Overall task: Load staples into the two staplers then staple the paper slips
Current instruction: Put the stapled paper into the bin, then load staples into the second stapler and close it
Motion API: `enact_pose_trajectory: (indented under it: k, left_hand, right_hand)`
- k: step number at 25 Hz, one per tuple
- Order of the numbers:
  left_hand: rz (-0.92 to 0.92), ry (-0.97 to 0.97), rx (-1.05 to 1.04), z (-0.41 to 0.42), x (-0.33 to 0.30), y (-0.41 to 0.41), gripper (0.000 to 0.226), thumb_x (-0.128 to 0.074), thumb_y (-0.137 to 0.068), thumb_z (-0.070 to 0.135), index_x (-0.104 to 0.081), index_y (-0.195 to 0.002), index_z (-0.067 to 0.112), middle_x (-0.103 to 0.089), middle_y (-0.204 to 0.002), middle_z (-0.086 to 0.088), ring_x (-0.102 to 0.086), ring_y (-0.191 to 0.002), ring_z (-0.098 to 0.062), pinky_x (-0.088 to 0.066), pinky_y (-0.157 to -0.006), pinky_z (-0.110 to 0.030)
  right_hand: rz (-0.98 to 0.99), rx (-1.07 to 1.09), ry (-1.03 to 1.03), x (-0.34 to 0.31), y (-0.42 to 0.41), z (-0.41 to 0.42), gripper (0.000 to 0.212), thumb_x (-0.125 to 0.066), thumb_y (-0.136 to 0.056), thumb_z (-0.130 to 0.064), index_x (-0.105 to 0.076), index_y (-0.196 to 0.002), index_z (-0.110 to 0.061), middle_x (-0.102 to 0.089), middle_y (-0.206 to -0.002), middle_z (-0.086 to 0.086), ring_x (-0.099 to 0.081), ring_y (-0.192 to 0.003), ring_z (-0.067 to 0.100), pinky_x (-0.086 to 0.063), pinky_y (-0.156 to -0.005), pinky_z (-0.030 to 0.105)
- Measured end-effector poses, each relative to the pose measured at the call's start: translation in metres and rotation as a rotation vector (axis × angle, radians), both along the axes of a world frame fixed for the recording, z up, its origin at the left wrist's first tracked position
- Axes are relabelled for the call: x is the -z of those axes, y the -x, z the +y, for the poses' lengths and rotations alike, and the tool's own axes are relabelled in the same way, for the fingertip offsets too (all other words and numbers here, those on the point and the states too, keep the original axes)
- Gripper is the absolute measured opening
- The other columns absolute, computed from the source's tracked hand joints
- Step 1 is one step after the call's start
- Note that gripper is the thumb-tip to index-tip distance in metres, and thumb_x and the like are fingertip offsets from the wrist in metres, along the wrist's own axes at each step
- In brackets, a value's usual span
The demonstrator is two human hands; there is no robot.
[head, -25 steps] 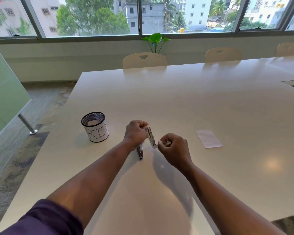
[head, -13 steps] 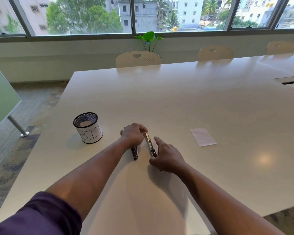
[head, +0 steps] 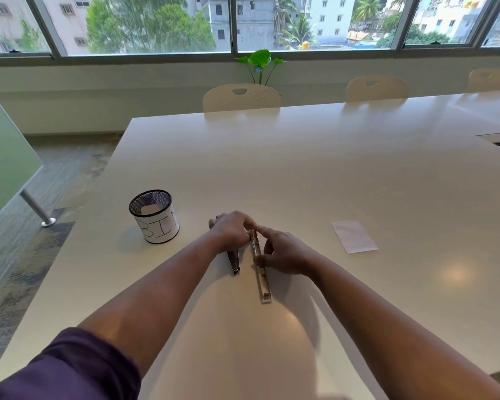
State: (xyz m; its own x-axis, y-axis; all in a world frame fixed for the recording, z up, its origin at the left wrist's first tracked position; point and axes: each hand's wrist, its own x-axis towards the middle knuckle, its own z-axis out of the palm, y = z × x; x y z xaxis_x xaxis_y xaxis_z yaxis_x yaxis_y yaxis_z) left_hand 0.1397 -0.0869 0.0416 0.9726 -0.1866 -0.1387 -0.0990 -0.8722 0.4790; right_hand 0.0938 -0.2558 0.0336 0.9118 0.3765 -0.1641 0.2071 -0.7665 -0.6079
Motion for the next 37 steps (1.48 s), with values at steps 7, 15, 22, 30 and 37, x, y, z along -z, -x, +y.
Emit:
enact_pose_trajectory:
  k: [7,15,22,30,37]
  left_hand:
    - [0.068,0.02,0.049,0.006,-0.006,-0.002,0.034,-0.078,-0.081,0.021,-0.075,-0.113,0.034,-0.07,-0.113,0.01,-0.057,-0.11,-0.017,-0.026,-0.073,-0.027]
    - [0.056,-0.041,0.1,0.004,-0.01,-0.002,0.024,-0.077,-0.085,0.024,-0.077,-0.107,0.034,-0.071,-0.113,0.013,-0.055,-0.109,-0.014,-0.025,-0.087,-0.041]
    - [0.03,-0.147,0.139,0.001,-0.014,0.001,0.035,-0.076,-0.086,0.027,-0.071,-0.121,0.031,-0.069,-0.124,0.01,-0.056,-0.119,-0.016,-0.025,-0.088,-0.042]
    - [-0.018,-0.211,0.157,0.002,-0.015,0.005,0.041,-0.072,-0.086,0.027,-0.068,-0.126,0.031,-0.067,-0.127,0.009,-0.056,-0.12,-0.016,-0.026,-0.09,-0.042]
    - [-0.117,0.091,0.029,0.021,-0.01,-0.001,0.037,-0.073,-0.087,0.019,-0.069,-0.122,0.029,-0.066,-0.121,0.006,-0.062,-0.111,-0.017,-0.039,-0.099,-0.04]
  right_hand:
    - [0.029,-0.016,0.031,0.002,-0.014,0.0,0.078,-0.079,-0.086,-0.033,-0.039,-0.152,-0.037,-0.063,-0.085,-0.012,-0.059,-0.079,0.005,-0.041,-0.065,0.024]
    - [0.026,0.06,-0.035,0.009,-0.016,-0.001,0.059,-0.086,-0.078,-0.034,-0.058,-0.13,-0.038,-0.065,-0.094,-0.01,-0.06,-0.086,0.006,-0.043,-0.066,0.023]
    - [-0.216,0.072,-0.189,0.021,0.006,-0.007,0.042,-0.085,-0.08,-0.027,-0.063,-0.114,-0.034,-0.058,-0.108,-0.019,-0.054,-0.087,0.005,-0.038,-0.069,0.016]
    - [-0.384,0.112,-0.315,0.032,0.02,-0.006,0.042,-0.085,-0.079,-0.023,-0.057,-0.11,-0.032,-0.06,-0.086,-0.026,-0.051,-0.089,-0.002,-0.038,-0.072,0.018]
    - [-0.273,0.22,-0.523,0.027,0.003,-0.01,0.023,-0.069,-0.084,-0.044,-0.072,-0.095,-0.024,-0.069,-0.086,-0.011,-0.057,-0.076,0.003,-0.043,-0.065,0.024]
